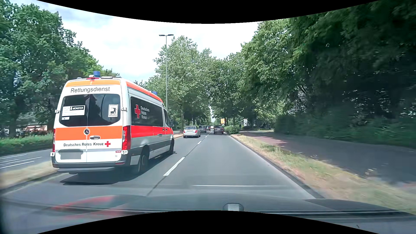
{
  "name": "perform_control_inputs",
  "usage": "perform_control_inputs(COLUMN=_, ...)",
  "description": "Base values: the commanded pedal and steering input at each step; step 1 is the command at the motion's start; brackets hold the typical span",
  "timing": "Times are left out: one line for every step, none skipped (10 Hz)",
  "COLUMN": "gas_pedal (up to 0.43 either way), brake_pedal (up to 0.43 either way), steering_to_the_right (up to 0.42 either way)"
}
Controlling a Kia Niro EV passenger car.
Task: Follow the waypoints while adhering to traffic rules and regulations
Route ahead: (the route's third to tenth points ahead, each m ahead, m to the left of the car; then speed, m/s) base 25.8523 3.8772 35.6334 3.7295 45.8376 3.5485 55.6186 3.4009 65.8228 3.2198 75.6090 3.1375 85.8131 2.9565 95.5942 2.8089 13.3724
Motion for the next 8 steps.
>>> perform_control_inputs(gas_pedal=0.138, brake_pedal=0.018, steering_to_the_right=0.0)
perform_control_inputs(gas_pedal=0.138, brake_pedal=0.018, steering_to_the_right=0.0)
perform_control_inputs(gas_pedal=0.138, brake_pedal=0.018, steering_to_the_right=0.0)
perform_control_inputs(gas_pedal=0.138, brake_pedal=0.018, steering_to_the_right=0.0)
perform_control_inputs(gas_pedal=0.138, brake_pedal=0.018, steering_to_the_right=0.0)
perform_control_inputs(gas_pedal=0.138, brake_pedal=0.018, steering_to_the_right=0.0)
perform_control_inputs(gas_pedal=0.138, brake_pedal=0.018, steering_to_the_right=-0.001)
perform_control_inputs(gas_pedal=0.138, brake_pedal=0.018, steering_to_the_right=-0.001)
